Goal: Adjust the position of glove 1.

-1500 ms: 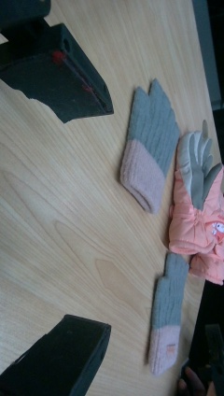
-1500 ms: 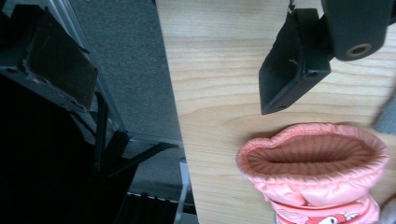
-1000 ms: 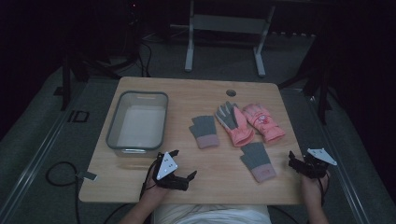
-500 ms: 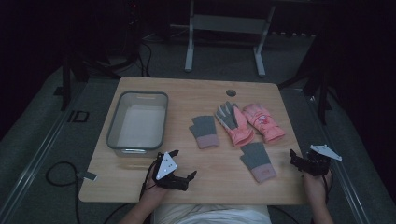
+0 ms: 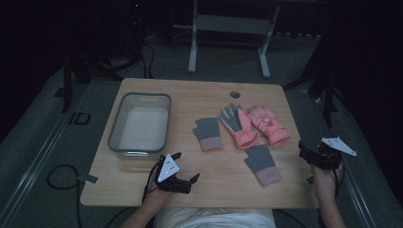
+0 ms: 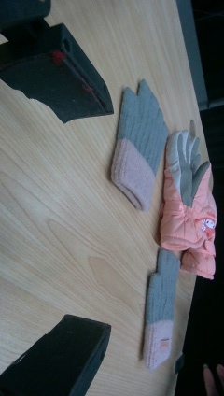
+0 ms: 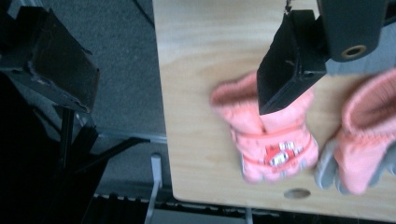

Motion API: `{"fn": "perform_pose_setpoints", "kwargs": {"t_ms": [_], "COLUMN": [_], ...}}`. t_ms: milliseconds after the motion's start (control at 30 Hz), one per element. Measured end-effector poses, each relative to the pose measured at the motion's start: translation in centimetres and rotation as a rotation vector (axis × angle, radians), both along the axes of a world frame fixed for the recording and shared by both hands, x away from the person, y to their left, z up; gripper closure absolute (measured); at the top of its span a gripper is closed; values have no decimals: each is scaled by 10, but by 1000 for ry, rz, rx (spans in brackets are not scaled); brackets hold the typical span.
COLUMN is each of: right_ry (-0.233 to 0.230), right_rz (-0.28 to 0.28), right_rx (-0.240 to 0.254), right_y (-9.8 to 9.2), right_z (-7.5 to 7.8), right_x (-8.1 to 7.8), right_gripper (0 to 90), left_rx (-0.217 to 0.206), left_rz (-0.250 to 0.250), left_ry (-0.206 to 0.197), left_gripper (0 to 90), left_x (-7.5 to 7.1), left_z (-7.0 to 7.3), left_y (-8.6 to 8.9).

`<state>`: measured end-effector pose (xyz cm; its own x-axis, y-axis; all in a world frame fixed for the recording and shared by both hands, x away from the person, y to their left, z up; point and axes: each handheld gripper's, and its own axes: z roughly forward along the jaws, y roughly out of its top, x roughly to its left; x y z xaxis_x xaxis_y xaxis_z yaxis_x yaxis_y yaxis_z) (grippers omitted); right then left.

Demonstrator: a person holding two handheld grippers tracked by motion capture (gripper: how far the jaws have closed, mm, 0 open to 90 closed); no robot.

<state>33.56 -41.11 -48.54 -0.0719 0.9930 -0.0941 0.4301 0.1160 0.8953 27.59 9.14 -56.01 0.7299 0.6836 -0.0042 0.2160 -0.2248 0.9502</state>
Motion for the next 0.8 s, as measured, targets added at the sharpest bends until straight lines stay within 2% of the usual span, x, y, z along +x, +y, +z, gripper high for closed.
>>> {"fn": "perform_pose_setpoints", "kwargs": {"t_ms": [133, 267, 333, 400, 733, 800], "right_ry": [-43, -78, -91, -102, -114, -101], "right_rz": [16, 31, 56, 71, 152, 182], "right_rx": [-7, -6, 3, -10, -24, -27], "right_y": [6, 14, 19, 25, 59, 67], "right_z": [18, 33, 41, 47, 72, 75], "right_x": [4, 9, 12, 15, 33, 37], "right_gripper": [136, 137, 137, 139, 118, 134], "left_rx": [-8, 3, -3, -10, -3, -8], "left_rz": [1, 1, 3, 4, -6, -6], "left_ry": [13, 15, 13, 11, 1, -1], "left_gripper": [0, 0, 0, 0, 0, 0], "left_x": [1, 1, 1, 1, 0, 0], "left_z": [0, 0, 0, 0, 0, 0], "left_y": [1, 0, 0, 1, 0, 1]}}
